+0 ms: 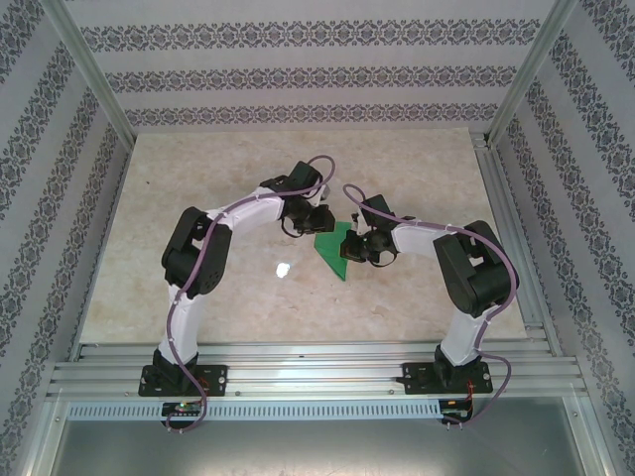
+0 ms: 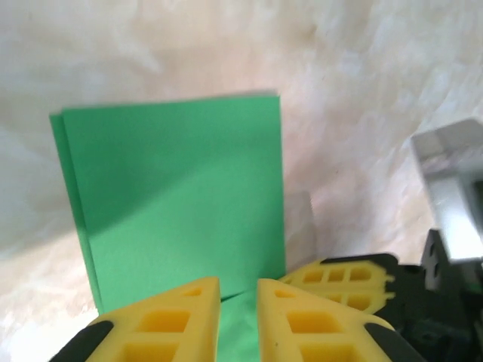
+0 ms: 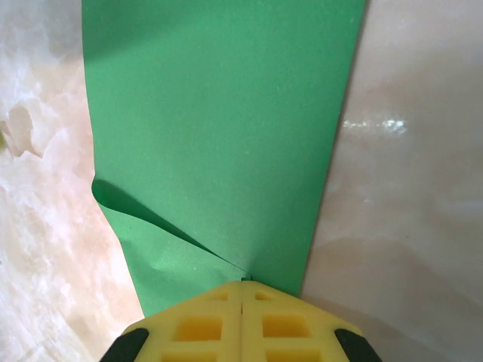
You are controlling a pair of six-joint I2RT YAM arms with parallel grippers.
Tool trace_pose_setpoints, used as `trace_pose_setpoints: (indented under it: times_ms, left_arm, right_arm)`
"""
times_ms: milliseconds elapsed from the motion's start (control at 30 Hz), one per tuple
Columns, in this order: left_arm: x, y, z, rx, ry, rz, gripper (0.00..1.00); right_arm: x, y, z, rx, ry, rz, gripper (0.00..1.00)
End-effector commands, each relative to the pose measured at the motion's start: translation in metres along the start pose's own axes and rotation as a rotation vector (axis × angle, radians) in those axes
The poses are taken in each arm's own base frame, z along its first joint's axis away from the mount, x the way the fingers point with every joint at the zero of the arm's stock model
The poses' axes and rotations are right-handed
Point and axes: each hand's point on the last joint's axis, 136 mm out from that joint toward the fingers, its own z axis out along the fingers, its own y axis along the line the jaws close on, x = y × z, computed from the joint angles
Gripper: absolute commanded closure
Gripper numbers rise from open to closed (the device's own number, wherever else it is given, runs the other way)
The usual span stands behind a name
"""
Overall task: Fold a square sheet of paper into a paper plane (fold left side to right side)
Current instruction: Third fold the triangle at the center of the table.
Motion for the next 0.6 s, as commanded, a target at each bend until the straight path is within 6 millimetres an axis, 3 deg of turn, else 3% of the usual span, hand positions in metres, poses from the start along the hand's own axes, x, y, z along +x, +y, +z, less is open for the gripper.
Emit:
trace_pose_setpoints:
  times_ms: [0, 300, 567]
  left_arm:
    - [0.002, 0.011, 0.015, -0.007, 0.046, -0.006, 0.8]
    - [0.009, 0.032, 0.045, -0.048, 0.108, -0.025, 0.82]
    - [0.028, 0.054, 0.054, -0.105, 0.14, -0.033, 0.83]
  right_arm:
    - [0.008, -0.011, 0.007, 0.041, 0.017, -0.008, 1.0]
    - [0.006, -0.005, 0.003, 0.028, 0.011, -0.02, 1.0]
    - [-0.006, 0.009, -0.011, 0.021, -0.015, -0.053, 1.0]
